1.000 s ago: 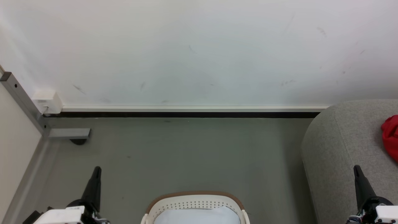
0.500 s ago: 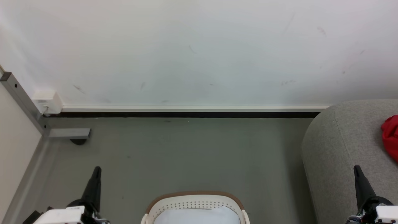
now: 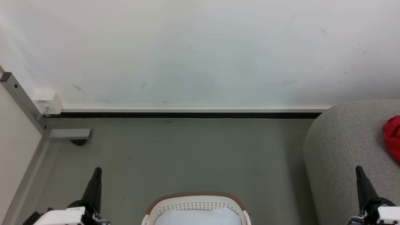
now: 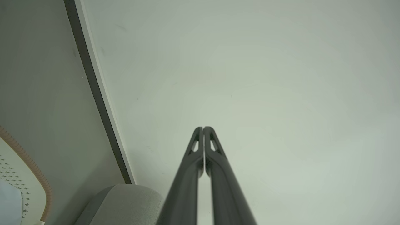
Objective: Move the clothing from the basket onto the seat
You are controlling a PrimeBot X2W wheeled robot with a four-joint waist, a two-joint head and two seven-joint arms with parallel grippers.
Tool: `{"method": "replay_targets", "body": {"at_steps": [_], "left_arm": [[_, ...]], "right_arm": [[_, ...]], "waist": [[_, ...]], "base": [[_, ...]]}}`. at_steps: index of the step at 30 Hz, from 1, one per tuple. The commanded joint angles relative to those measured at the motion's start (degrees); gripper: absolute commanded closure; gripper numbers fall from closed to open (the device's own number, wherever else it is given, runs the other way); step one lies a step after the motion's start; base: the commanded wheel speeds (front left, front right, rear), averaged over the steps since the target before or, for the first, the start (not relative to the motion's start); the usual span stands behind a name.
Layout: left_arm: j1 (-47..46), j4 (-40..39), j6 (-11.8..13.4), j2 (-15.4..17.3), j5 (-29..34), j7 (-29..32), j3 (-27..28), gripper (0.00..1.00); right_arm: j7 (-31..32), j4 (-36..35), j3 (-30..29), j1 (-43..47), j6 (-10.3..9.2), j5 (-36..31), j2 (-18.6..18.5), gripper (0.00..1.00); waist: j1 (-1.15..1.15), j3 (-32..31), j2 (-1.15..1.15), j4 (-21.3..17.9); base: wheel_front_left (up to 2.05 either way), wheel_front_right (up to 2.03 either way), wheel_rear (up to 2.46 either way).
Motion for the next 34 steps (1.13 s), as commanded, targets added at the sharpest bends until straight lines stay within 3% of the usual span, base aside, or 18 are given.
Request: {"method": "replay_targets", "body": {"at_steps": [1, 34], "left_arm": [[-0.5, 0.0, -0.3, 0.2, -0.8, 0.2, 0.1, 1.00], [-0.5, 0.0, -0.3, 0.2, -0.8, 0.2, 0.1, 1.00]], "right_arm": [[0.1, 0.1, -0.3, -0.7, -0.12, -0.4, 0.1, 1.00], [0.2, 0.1, -0.3, -0.7, -0.12, -0.5, 0.1, 1.00]], "waist": [[0.00, 0.0, 0.00, 0.0], [0.00, 0.0, 0.00, 0.0]], "base": [[0.00, 0.00, 0.00], [0.00, 0.00, 0.00]]}}
